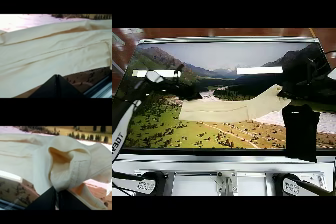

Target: Fold the shirts.

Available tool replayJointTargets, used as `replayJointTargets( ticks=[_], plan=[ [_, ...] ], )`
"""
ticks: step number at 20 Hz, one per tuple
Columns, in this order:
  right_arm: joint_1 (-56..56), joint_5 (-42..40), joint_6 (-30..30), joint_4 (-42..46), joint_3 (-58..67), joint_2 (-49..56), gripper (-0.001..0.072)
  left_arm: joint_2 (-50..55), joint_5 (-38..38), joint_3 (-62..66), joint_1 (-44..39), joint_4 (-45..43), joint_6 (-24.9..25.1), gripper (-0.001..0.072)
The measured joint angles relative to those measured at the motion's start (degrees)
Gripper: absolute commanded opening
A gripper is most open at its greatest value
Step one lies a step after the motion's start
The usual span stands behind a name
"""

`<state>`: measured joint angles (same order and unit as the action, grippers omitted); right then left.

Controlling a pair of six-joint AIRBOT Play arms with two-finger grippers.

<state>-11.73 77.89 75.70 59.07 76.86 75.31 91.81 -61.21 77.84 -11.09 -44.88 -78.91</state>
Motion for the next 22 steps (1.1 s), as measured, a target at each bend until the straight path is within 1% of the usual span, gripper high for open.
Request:
replayJointTargets(
  ticks=[3, 6, 10, 14, 17, 19, 22],
  plan=[
    [-0.02, 2.43, 1.62, -0.02, 0.04, -4.37, 0.0071, 3.41, 4.96, -0.04, -7.52, 3.82, -1.09, 0.004],
    [-0.02, 4.37, 3.08, -0.04, 0.04, -8.0, 0.0071, 6.67, 9.9, -0.04, -13.9, 10.6, -1.53, 0.004],
    [-0.02, 5.86, 4.85, -0.44, 0.04, -12.04, 0.0071, 10.69, 13.46, -0.04, -21.18, 17.86, -1.84, 0.0039],
    [-0.02, 6.67, 6.16, -3.08, 0.04, -14.82, 0.0071, 14.32, 17.22, -0.04, -26.73, 26.27, -1.92, 0.004],
    [-0.02, 6.73, 6.62, -5.86, 0.04, -15.78, 0.0071, 16.55, 19.04, 0.09, -29.22, 33.07, -1.51, 0.0037],
    [0.22, 6.73, 6.86, -7.43, 0.04, -16.02, 0.0071, 16.65, 20.39, 0.13, -28.98, 36.41, 0.35, 0.0036],
    [3.82, 5.29, 7.21, -8.44, 0.07, -16.0, 0.0071, 12.9, 22.1, 0.13, -26.18, 37.77, 3.15, 0.0034]
  ],
)
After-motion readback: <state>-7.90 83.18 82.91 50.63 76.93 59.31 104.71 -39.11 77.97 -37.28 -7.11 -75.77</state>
